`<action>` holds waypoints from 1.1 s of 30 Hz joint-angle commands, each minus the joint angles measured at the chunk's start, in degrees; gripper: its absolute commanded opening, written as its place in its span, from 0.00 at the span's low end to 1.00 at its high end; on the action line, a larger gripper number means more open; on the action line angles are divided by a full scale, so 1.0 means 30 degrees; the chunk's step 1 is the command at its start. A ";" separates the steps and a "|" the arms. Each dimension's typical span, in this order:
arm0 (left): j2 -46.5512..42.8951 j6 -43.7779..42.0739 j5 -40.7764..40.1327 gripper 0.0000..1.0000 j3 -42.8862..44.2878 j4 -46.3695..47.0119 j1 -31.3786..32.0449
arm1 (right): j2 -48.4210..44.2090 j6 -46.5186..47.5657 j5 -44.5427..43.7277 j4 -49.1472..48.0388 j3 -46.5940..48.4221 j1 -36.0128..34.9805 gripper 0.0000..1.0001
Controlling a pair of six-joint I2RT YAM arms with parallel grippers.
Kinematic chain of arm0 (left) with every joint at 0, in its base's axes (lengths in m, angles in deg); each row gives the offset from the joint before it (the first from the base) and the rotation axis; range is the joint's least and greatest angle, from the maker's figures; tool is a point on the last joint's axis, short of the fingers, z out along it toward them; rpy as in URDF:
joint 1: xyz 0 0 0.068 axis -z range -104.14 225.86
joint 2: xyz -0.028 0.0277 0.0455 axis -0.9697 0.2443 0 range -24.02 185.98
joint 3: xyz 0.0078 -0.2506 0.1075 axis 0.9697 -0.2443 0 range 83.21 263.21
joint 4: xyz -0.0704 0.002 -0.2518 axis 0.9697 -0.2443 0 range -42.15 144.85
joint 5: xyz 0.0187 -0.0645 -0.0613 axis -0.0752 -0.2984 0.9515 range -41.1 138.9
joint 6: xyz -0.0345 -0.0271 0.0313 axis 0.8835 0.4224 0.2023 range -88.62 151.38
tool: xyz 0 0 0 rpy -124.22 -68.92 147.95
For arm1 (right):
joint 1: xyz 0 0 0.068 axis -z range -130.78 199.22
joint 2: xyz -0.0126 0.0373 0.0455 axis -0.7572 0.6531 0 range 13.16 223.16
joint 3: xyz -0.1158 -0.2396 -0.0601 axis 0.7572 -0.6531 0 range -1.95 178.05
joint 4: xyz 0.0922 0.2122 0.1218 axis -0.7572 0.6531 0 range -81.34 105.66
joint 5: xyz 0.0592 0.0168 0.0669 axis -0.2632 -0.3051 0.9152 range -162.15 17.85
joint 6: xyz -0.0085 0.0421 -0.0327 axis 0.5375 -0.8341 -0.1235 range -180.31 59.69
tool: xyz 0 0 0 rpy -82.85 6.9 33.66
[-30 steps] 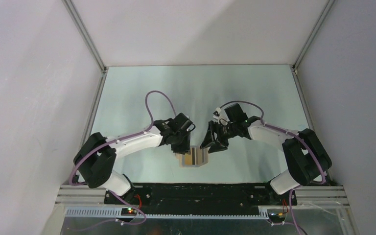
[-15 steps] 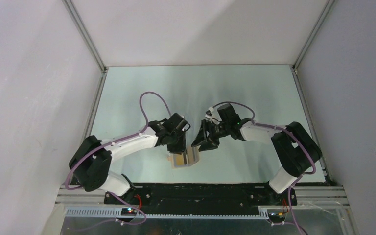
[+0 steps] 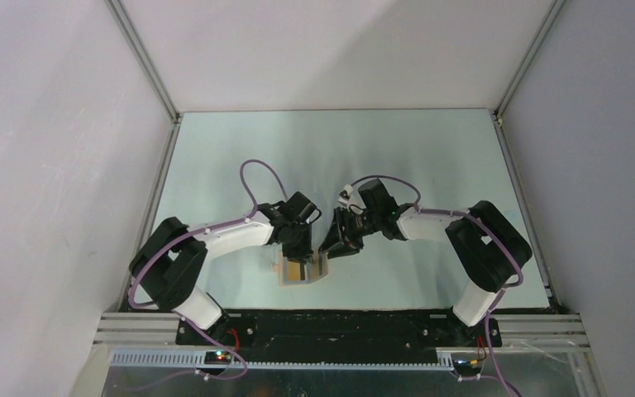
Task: Put the credit cards into the card holder
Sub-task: Move the card holder to the center of the board, then close the card holder at the center of the board.
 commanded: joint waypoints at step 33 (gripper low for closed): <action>-0.2434 -0.0190 0.0438 0.39 -0.0518 0.1735 -0.0071 | -0.3801 0.8234 -0.4485 1.1729 0.0994 0.3271 0.00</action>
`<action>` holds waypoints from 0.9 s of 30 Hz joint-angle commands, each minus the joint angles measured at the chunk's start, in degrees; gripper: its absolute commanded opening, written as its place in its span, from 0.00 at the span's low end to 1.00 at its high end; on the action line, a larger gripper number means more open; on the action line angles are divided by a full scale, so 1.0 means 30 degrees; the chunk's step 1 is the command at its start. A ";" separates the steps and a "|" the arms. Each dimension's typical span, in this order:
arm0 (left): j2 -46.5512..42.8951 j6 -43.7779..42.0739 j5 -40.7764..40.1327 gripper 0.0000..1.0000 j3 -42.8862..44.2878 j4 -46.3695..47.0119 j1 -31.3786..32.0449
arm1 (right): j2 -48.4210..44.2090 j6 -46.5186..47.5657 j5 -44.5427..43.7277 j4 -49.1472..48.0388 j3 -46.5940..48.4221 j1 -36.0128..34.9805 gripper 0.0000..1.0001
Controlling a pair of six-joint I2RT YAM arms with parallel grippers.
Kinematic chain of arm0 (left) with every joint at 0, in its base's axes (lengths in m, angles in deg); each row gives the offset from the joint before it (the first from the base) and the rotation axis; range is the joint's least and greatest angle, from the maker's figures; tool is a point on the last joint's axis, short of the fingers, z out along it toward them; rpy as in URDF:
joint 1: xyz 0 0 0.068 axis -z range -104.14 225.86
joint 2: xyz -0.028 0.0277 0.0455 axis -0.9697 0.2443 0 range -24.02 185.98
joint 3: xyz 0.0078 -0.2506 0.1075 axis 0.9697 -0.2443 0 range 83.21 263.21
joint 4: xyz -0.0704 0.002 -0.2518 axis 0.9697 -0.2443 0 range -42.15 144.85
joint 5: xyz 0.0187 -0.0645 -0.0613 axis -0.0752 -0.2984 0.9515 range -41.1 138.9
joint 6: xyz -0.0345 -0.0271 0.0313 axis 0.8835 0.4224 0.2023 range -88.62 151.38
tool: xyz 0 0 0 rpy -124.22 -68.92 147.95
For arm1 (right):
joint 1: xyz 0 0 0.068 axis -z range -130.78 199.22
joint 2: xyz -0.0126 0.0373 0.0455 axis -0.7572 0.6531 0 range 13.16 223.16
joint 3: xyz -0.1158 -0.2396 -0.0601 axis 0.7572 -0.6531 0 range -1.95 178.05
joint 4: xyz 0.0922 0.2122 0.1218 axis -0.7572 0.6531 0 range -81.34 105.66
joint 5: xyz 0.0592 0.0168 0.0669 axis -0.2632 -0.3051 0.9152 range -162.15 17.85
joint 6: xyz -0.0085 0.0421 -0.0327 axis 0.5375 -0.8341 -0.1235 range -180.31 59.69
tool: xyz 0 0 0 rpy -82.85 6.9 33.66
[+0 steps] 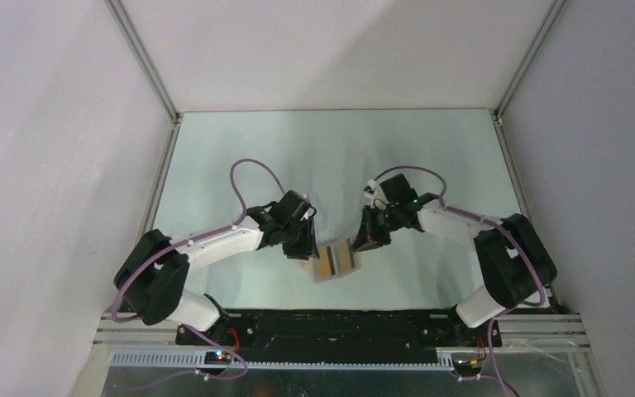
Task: Put the credit cards into the card holder
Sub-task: Close the card holder at the center of the board.
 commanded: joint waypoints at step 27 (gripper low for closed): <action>0.3914 -0.0347 0.1182 0.33 0.1747 0.1110 0.1410 | -0.4424 0.1234 -0.6685 0.8962 0.1761 -0.0103 0.00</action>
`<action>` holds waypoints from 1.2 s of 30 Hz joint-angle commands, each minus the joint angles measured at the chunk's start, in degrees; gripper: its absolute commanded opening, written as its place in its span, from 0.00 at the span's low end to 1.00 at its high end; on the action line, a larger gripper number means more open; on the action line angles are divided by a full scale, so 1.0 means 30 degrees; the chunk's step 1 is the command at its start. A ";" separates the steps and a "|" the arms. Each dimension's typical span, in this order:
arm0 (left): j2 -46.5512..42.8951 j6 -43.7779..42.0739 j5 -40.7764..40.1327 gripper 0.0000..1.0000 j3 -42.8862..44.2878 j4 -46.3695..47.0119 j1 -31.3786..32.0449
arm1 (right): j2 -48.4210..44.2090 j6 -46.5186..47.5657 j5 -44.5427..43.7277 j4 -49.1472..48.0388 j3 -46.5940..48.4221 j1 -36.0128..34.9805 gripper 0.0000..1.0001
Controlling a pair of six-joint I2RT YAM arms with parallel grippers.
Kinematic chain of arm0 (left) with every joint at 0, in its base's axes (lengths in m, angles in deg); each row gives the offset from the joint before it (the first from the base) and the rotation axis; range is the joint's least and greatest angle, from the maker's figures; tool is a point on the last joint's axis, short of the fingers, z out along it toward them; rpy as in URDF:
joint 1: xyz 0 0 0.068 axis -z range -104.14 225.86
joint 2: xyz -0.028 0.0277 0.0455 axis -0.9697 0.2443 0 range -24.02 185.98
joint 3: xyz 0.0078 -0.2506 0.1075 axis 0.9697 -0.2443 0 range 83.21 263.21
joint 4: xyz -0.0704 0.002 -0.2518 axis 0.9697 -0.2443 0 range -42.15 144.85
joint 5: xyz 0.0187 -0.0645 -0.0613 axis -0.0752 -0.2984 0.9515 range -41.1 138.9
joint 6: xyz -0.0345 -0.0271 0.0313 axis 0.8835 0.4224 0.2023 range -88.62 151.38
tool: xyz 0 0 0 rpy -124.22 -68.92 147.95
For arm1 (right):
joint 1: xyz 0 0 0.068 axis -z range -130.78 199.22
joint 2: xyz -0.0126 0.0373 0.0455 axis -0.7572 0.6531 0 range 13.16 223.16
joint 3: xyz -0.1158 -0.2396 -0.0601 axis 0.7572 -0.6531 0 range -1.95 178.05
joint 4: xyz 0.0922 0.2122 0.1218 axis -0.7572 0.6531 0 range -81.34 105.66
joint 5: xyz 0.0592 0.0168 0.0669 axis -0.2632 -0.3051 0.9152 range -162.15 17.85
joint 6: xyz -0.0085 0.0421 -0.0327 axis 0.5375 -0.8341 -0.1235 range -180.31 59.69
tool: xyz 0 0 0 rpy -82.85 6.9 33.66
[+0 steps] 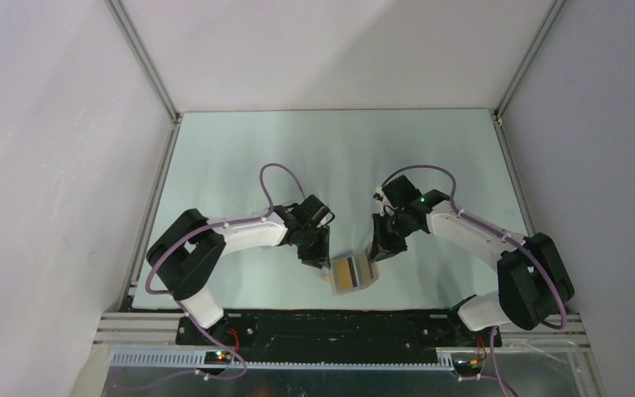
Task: Put the credit cards into the card holder
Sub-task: Close the card holder at the center of the board.
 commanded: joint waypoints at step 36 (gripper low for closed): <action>-0.0481 0.1365 -0.0873 0.34 -0.0276 0.1514 0.0742 | -0.0084 -0.2185 -0.5265 -0.2010 0.0236 -0.2764 0.09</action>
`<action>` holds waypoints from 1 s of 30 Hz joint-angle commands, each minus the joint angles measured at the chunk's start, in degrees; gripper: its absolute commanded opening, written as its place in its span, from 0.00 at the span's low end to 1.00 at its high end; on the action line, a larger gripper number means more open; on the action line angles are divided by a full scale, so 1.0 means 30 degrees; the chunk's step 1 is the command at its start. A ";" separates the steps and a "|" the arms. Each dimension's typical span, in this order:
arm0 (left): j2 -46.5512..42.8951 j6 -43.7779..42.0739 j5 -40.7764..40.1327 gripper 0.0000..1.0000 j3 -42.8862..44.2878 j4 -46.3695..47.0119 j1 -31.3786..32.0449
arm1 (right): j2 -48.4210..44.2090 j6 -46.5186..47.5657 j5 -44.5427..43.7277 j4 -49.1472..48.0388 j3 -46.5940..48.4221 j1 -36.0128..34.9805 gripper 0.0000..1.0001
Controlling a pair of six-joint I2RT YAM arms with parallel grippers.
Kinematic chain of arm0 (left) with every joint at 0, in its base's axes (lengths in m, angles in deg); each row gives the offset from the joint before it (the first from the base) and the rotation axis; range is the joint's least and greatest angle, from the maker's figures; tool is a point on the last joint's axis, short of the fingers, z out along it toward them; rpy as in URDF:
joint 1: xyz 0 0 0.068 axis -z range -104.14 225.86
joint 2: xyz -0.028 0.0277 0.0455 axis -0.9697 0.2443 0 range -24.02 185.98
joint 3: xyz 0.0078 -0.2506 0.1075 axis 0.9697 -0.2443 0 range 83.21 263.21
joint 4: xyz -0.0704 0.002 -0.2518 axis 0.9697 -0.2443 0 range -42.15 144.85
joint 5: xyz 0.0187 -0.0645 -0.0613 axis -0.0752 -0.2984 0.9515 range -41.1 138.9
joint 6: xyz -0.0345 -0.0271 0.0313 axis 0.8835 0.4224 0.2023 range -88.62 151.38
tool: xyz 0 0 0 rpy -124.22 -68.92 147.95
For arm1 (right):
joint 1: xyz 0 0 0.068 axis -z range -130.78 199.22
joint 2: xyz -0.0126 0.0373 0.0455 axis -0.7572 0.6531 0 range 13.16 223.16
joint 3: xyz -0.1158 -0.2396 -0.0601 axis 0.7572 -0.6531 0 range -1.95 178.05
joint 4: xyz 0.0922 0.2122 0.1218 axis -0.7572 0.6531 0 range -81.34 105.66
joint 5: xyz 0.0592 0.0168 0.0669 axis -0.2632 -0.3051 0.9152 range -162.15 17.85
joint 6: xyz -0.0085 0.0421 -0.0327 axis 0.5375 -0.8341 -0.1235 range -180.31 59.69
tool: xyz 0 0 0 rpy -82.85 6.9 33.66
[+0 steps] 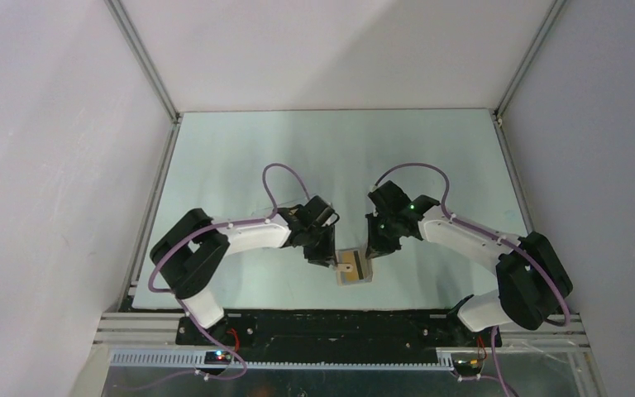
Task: Put the credit cards into the card holder
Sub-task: Close the card holder at the center of the board.
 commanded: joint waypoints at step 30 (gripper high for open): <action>-0.1559 -0.0487 -0.2074 0.30 0.1260 0.0005 0.2952 | 0.0991 -0.0310 -0.0769 -0.0199 0.0231 -0.0057 0.08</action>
